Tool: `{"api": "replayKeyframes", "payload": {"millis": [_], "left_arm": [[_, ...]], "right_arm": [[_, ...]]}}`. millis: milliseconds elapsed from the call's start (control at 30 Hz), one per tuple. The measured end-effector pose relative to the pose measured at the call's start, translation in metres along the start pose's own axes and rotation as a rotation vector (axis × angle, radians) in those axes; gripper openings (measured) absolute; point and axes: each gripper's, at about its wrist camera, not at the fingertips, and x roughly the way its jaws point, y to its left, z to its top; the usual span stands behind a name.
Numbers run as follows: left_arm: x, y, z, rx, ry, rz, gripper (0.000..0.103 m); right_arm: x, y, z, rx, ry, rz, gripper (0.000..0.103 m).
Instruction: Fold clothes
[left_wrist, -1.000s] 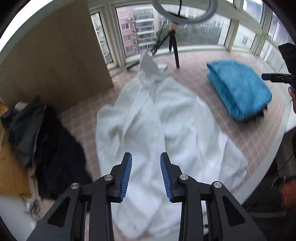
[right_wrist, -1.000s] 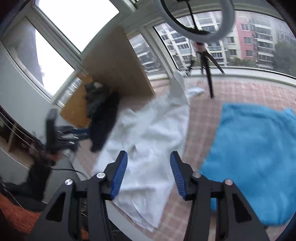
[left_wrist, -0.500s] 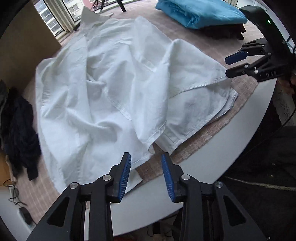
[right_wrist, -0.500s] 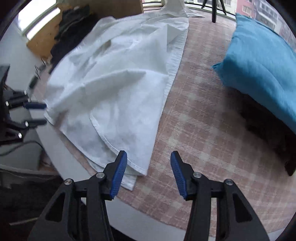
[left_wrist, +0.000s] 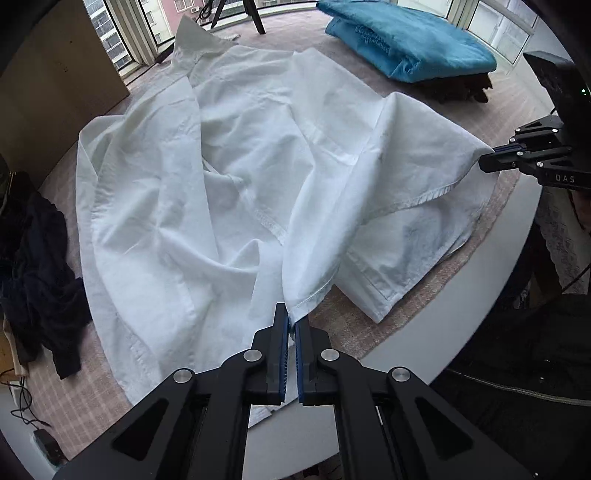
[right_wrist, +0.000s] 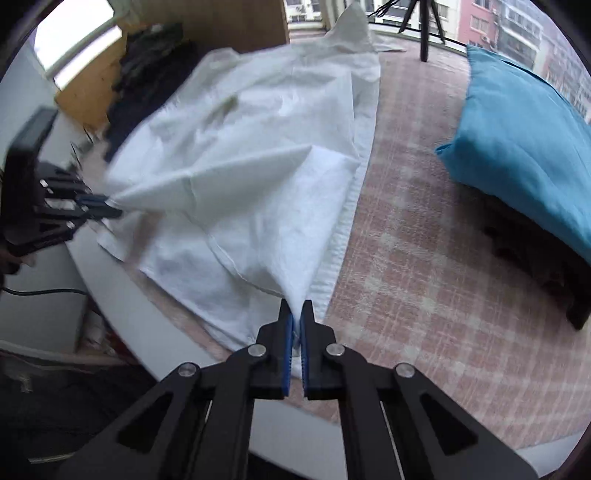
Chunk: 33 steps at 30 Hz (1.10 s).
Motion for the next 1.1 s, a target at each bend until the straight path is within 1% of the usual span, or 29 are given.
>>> {"api": "replayKeyframes", "payload": {"millis": [67, 133, 200, 233, 267, 300, 333, 400, 467, 500, 533, 567, 633, 700, 733, 767, 800, 833, 900, 933, 967, 1033, 1100], "left_arm": [[-0.024, 0.000, 0.001, 0.019, -0.029, 0.014, 0.003], [-0.044, 0.004, 0.001, 0.026, -0.065, 0.002, 0.003], [-0.052, 0.012, 0.001, 0.038, -0.075, 0.011, 0.003], [-0.052, 0.015, 0.001, 0.050, -0.073, 0.013, 0.003], [-0.046, 0.014, -0.001, 0.053, -0.060, 0.009, 0.003], [-0.035, 0.012, -0.004, 0.049, -0.036, -0.025, 0.003], [-0.022, 0.005, -0.012, 0.061, -0.014, -0.044, 0.003], [0.005, -0.009, -0.026, 0.084, 0.030, -0.081, 0.003], [0.028, -0.020, -0.034, 0.089, 0.083, -0.119, 0.007], [0.040, -0.025, -0.038, 0.092, 0.109, -0.137, 0.009], [0.046, -0.028, -0.041, 0.089, 0.131, -0.127, 0.009], [0.046, -0.028, -0.045, 0.088, 0.139, -0.125, 0.009], [0.033, -0.023, -0.051, 0.068, 0.100, -0.140, 0.010], [0.019, -0.010, -0.056, 0.022, 0.067, -0.124, 0.011], [0.013, -0.005, -0.058, 0.007, 0.053, -0.107, 0.011], [0.009, -0.001, -0.059, 0.002, 0.038, -0.086, 0.011], [0.008, 0.002, -0.060, 0.001, 0.033, -0.076, 0.013], [0.008, 0.005, -0.061, 0.000, 0.028, -0.067, 0.014], [0.016, 0.013, -0.060, -0.019, 0.037, -0.055, 0.014], [0.020, 0.016, -0.058, -0.029, 0.043, -0.051, 0.014], [0.023, 0.017, -0.059, -0.035, 0.046, -0.040, 0.014], [0.030, 0.022, -0.061, -0.058, 0.063, -0.010, 0.014], [0.028, 0.026, -0.066, -0.092, 0.069, -0.017, 0.015]], "right_arm": [[-0.014, 0.000, -0.002, 0.045, -0.027, 0.035, 0.003], [-0.028, 0.000, -0.005, 0.091, -0.054, 0.071, 0.003], [-0.042, 0.000, -0.007, 0.136, -0.081, 0.106, 0.003], [-0.045, 0.000, -0.009, 0.149, -0.085, 0.099, 0.003], [-0.036, 0.000, -0.013, 0.143, -0.065, 0.048, 0.003], [-0.025, 0.000, -0.017, 0.136, -0.035, 0.016, 0.003], [-0.014, -0.002, -0.022, 0.135, -0.007, -0.007, 0.003], [0.005, -0.012, -0.032, 0.163, 0.042, -0.015, 0.003], [0.018, -0.020, -0.039, 0.189, 0.096, -0.012, 0.004], [0.022, -0.021, -0.042, 0.180, 0.137, -0.029, 0.004], [0.022, -0.021, -0.045, 0.172, 0.173, -0.064, 0.004], [0.014, -0.021, -0.046, 0.168, 0.180, -0.089, 0.004], [-0.011, -0.018, -0.043, 0.154, 0.147, -0.092, 0.004], [-0.035, -0.008, -0.033, 0.122, 0.085, -0.076, 0.005], [-0.041, 0.001, -0.025, 0.090, 0.063, -0.069, 0.009], [-0.043, 0.010, -0.018, 0.056, 0.045, -0.064, 0.020], [-0.040, 0.020, -0.013, 0.016, 0.039, -0.064, 0.028], [-0.034, 0.028, -0.009, -0.017, 0.035, -0.063, 0.042], [-0.017, 0.034, -0.008, -0.046, 0.039, -0.060, 0.043], [-0.015, 0.031, -0.010, -0.040, 0.044, -0.066, 0.043], [-0.012, 0.028, -0.012, -0.033, 0.050, -0.071, 0.040], [-0.008, 0.022, -0.015, -0.019, 0.061, -0.082, 0.038], [-0.003, 0.015, -0.019, -0.005, 0.071, -0.093, 0.039]]}}
